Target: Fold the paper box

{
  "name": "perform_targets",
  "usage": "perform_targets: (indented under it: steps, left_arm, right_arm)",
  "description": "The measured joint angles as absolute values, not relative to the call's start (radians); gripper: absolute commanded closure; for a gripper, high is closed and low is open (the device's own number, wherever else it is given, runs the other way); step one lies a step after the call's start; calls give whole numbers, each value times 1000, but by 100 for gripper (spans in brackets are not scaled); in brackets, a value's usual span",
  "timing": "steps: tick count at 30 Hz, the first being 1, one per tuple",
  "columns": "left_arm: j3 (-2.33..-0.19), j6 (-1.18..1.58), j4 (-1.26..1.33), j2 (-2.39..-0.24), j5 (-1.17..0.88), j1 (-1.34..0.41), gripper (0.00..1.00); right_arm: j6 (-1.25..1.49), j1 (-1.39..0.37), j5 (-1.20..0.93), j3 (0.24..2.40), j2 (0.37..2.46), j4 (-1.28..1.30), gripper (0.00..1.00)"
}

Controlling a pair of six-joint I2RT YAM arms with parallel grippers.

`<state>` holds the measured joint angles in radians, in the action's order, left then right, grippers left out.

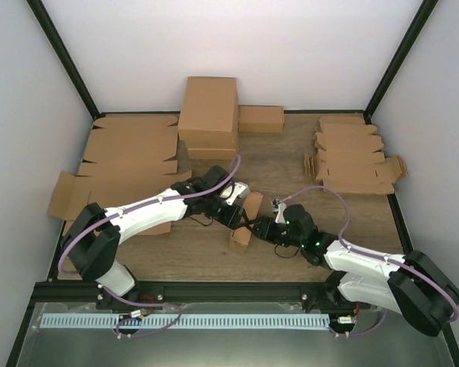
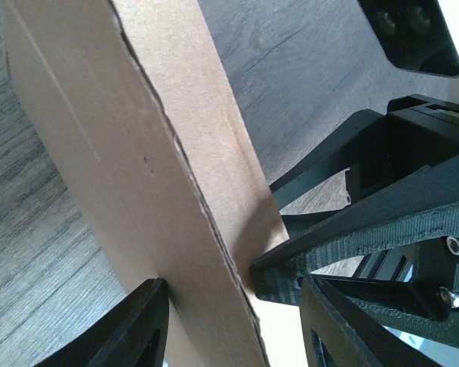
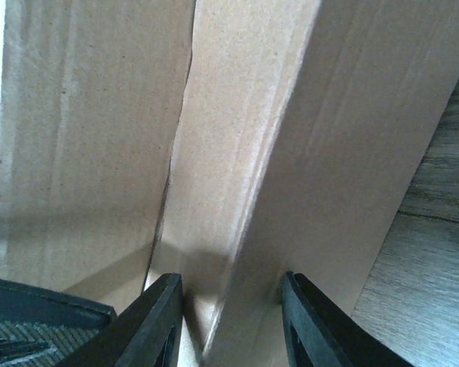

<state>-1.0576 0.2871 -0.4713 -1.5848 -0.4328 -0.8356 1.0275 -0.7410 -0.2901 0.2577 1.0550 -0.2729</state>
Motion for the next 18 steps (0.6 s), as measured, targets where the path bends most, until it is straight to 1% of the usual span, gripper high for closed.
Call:
perform_targets:
  steps: [2,9,10,13,14,16,18]
  left_arm:
    - [-1055,288,-466,-1585,-435,-836,51]
    - [-1052,293,-461,-1585,-435,-836,43]
    - [-1052,293,-461,-1585,-434,-836,41]
    - [-1053,295,-474,-1588,-414,-836,31]
    - [-1055,294,-481,-1590,-407,-836,29]
    - [-1063,294,-501,-1591,-389,-838,26]
    - [-1073,288,-521,-1591,-368,-842,22]
  right_arm:
    - [1025,-741,-299,258,1068,-292,64]
    - [1007,-738,-317,258,1082,-309,65]
    - [1005,-738,-318,258,1081,-309,65]
    - [1001,-738,-320,258,1071,-303,57]
    - [996,-738,-318,258,1061,-292,56]
    - [984,-738,-313,258,1041,-266,57]
    - [969,-738,-311,258,1024,-247,60]
